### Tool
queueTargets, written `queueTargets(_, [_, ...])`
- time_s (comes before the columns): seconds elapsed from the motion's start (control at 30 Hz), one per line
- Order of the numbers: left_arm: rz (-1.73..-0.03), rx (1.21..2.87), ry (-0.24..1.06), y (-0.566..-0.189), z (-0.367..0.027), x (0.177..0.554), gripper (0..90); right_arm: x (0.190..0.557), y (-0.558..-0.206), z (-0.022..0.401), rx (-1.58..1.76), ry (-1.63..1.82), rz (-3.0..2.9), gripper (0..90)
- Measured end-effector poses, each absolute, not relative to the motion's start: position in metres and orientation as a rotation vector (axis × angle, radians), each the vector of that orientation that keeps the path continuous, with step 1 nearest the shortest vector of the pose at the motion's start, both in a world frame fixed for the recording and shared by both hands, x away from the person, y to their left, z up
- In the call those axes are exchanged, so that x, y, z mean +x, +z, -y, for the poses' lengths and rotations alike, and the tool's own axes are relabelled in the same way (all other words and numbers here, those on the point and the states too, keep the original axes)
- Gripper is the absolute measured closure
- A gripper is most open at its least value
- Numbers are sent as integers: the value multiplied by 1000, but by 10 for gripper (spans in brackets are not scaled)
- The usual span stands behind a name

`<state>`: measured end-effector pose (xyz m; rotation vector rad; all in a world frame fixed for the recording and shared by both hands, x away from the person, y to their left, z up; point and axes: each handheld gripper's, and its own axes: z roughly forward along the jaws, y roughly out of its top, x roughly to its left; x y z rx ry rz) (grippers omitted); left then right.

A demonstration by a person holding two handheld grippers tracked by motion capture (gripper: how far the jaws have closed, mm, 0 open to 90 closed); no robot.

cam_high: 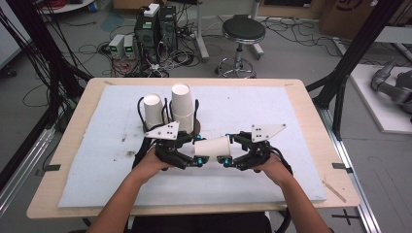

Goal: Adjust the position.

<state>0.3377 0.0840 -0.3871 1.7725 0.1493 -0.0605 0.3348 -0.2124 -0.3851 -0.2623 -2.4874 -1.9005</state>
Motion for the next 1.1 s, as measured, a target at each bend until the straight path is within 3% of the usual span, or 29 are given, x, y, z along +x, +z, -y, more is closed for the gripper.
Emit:
queueTargets(0.17, [-185, 1831, -16, -388, -80, 336, 326, 336, -385, 213, -245, -1877, 2497, 406])
queueTargets(0.53, [-186, 1913, 132, -375, -83, 332, 275, 336, -385, 212, -290, -1771, 2613, 425])
queueTargets(0.9, [-155, 1967, 80, -383, -76, 334, 339, 337, -384, 210, -288, -1736, 2610, 411])
queueTargets(1.1, [-165, 1875, -1, -388, -79, 332, 364, 338, -382, 213, -315, -1801, 2502, 340])
